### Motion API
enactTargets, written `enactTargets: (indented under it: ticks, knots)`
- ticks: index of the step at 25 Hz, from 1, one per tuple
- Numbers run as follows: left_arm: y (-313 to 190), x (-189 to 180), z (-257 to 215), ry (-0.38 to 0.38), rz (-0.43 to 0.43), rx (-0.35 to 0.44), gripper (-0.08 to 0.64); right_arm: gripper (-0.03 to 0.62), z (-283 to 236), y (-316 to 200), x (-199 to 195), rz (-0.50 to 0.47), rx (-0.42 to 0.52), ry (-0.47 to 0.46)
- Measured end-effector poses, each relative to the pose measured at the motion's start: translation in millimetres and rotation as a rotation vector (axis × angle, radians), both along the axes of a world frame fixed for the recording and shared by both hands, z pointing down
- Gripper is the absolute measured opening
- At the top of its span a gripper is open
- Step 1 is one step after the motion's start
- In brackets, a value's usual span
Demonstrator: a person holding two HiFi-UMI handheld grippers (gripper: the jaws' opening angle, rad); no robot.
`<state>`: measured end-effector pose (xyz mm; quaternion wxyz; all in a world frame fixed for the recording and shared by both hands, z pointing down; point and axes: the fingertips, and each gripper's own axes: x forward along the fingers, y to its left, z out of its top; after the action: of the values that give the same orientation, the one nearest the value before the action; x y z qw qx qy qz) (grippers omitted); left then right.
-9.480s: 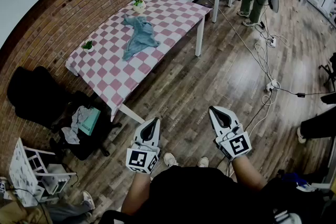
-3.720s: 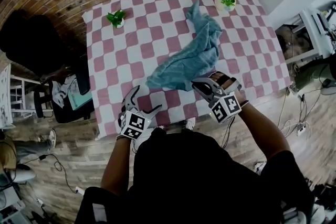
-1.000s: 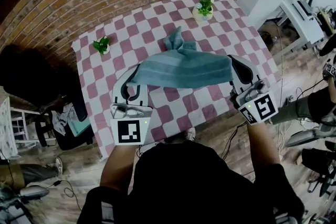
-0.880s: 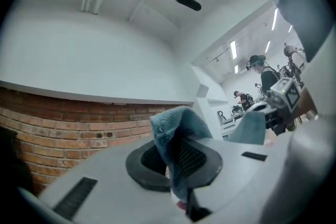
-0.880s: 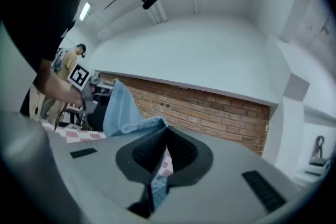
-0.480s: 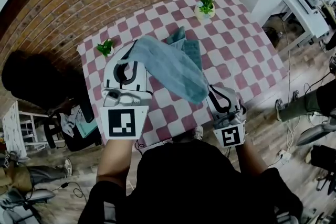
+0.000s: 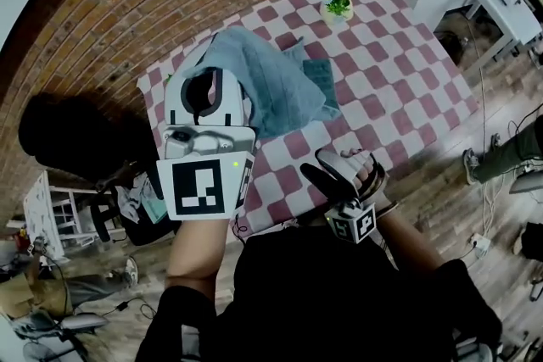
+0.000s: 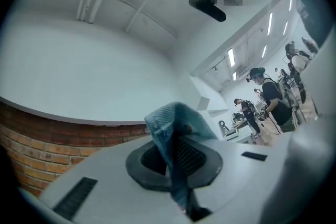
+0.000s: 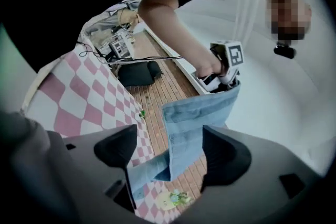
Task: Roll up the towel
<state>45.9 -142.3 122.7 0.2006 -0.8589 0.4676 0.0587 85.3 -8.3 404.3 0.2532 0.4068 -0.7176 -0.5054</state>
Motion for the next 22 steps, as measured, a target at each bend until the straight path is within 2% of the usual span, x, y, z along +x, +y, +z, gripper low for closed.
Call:
enactTargets:
  ticks: [6, 11, 15, 22]
  knots:
    - [-3, 6, -7, 0.006, 0.013, -0.037, 0.005, 0.425, -10, -39, -21, 0.036, 0.094, -0.005]
    - [-8, 10, -4, 0.026, 0.042, -0.082, 0.005, 0.423, -27, -50, -13, 0.109, 0.167, -0.060]
    - [-9, 11, -6, 0.030, 0.058, -0.097, 0.005, 0.407, -31, -65, -7, 0.156, 0.196, -0.047]
    - [-15, 14, -16, 0.036, 0.077, -0.112, 0.003, 0.407, -29, -72, -27, 0.096, 0.222, -0.017]
